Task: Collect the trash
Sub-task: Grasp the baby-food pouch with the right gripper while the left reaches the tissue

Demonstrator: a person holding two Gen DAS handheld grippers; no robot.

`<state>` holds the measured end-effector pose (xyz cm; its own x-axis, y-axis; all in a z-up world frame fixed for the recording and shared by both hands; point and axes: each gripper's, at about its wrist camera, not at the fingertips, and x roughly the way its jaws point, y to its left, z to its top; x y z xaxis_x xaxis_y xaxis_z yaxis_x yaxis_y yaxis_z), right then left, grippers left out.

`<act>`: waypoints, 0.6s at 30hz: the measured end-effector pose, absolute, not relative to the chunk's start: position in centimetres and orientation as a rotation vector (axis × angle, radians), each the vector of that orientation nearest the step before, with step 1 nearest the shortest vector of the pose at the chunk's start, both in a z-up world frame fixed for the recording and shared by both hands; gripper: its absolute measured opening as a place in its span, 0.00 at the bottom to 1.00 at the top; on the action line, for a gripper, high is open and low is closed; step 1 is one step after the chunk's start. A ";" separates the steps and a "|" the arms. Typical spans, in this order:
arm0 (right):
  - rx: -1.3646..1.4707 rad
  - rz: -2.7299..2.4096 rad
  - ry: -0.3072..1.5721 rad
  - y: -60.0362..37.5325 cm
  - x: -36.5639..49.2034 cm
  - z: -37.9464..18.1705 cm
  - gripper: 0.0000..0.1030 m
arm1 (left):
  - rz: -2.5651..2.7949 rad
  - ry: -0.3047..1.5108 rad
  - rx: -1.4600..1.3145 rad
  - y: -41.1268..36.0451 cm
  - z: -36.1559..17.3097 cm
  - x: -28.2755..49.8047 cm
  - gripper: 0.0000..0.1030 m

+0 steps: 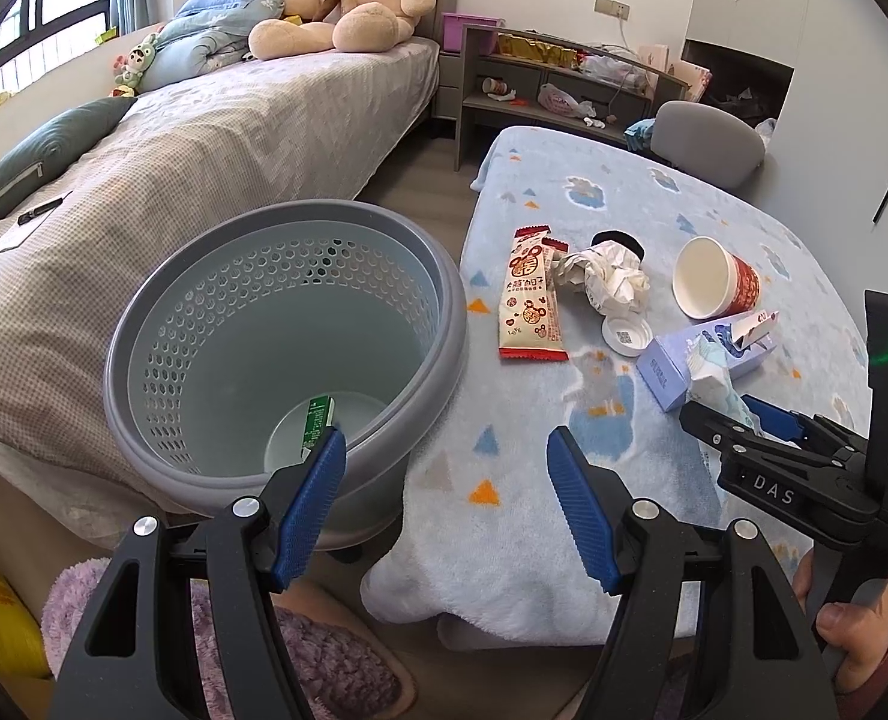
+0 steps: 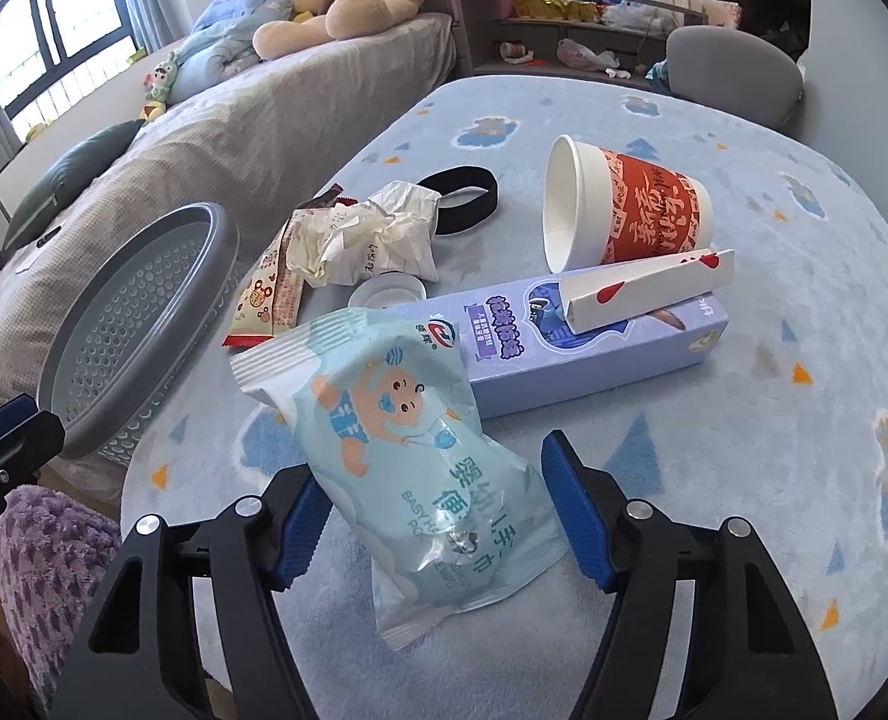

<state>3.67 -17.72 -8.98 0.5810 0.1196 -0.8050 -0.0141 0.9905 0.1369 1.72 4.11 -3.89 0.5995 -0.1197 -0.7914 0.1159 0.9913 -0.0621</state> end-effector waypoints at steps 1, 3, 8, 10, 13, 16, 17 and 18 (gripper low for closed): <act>0.118 0.077 0.944 -17.7 3.5 -8.9 0.63 | -0.137 0.918 -0.005 4.1 -3.9 1.7 0.65; 0.124 0.081 0.939 -17.8 3.4 -8.8 0.63 | -0.137 0.921 -0.005 4.1 -4.0 1.8 0.65; 0.152 0.085 0.925 -18.3 2.7 -8.4 0.59 | -0.143 0.925 -0.002 3.8 -4.1 1.8 0.65; 0.162 0.082 0.919 -18.6 2.2 -8.1 0.57 | -0.149 0.925 0.001 3.6 -4.1 1.8 0.65; 0.183 0.074 0.908 -19.3 1.4 -7.6 0.57 | -0.159 0.926 0.008 3.2 -4.1 1.8 0.65; 0.201 0.062 0.899 -20.1 0.6 -7.1 0.57 | -0.173 0.930 0.010 2.8 -4.2 1.8 0.65; 0.208 0.059 0.897 -20.4 0.3 -7.0 0.57 | -0.177 0.929 0.012 2.6 -4.2 1.9 0.65; 0.214 0.054 0.893 -20.6 0.0 -6.8 0.57 | -0.181 0.929 0.015 2.4 -4.2 1.9 0.65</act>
